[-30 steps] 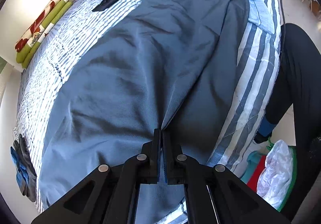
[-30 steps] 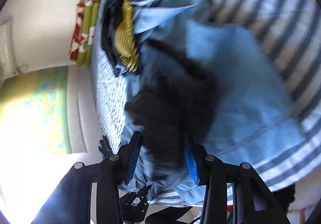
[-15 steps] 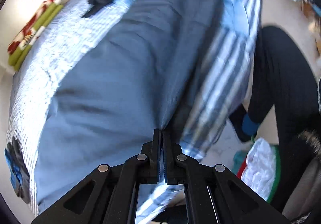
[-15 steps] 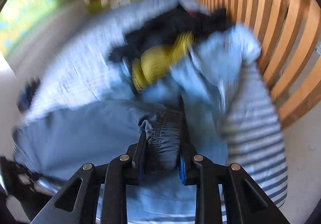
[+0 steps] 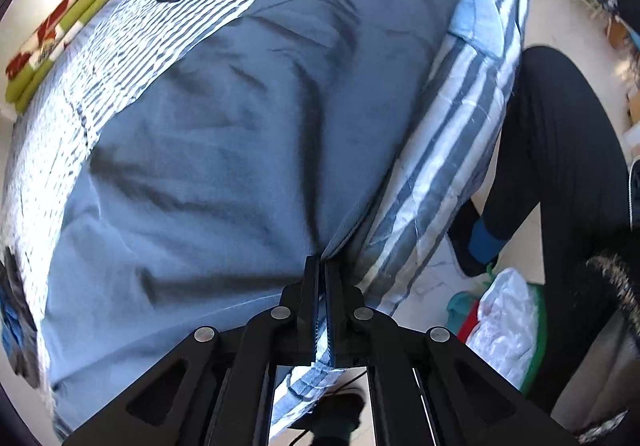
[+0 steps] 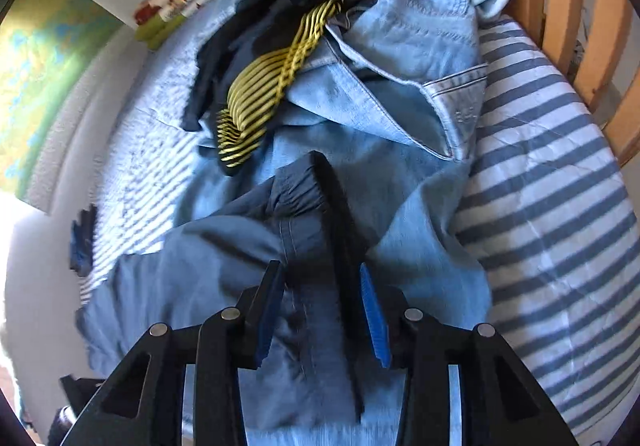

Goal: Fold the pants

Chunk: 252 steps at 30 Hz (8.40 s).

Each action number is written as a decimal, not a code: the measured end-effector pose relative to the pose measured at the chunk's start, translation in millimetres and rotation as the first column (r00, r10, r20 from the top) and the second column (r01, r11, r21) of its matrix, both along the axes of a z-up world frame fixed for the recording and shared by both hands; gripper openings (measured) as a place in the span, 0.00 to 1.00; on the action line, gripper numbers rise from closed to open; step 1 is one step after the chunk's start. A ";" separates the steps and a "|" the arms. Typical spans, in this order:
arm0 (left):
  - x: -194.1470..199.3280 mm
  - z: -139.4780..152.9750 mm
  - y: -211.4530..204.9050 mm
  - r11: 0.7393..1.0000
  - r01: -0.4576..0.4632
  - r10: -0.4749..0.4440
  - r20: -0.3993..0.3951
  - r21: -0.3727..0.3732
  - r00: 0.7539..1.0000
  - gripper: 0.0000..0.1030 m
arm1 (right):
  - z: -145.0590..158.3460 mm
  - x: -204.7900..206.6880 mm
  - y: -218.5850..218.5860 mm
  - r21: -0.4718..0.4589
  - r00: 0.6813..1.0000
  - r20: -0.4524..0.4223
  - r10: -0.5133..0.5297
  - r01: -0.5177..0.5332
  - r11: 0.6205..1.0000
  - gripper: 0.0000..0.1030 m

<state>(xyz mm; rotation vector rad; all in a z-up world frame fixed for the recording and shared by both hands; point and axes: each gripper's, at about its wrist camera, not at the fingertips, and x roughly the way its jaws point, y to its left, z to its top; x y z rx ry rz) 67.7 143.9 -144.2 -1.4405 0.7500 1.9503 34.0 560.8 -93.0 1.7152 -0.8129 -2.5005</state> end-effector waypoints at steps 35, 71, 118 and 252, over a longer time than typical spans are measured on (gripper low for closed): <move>6.2 38.8 -96.0 0.905 -0.368 0.376 0.005 0.214 0.927 0.08 | -11.6 8.9 -36.3 0.125 0.982 -0.110 0.154 -0.140 0.982 0.27; -40.2 33.6 -553.9 0.051 -0.947 0.975 0.190 0.317 0.116 0.37 | -1.8 69.1 -544.2 0.473 0.250 0.065 0.966 -0.860 0.190 0.45; 113.2 40.7 -519.8 0.145 -0.929 0.947 0.224 0.340 0.230 0.50 | -16.9 139.7 -528.1 0.638 0.078 0.318 0.945 -0.755 -0.153 0.07; 7.1 13.3 -193.3 0.967 -0.208 0.167 0.243 0.150 0.955 0.35 | -17.9 -130.3 -414.6 0.138 0.648 0.022 0.761 -0.756 0.640 0.41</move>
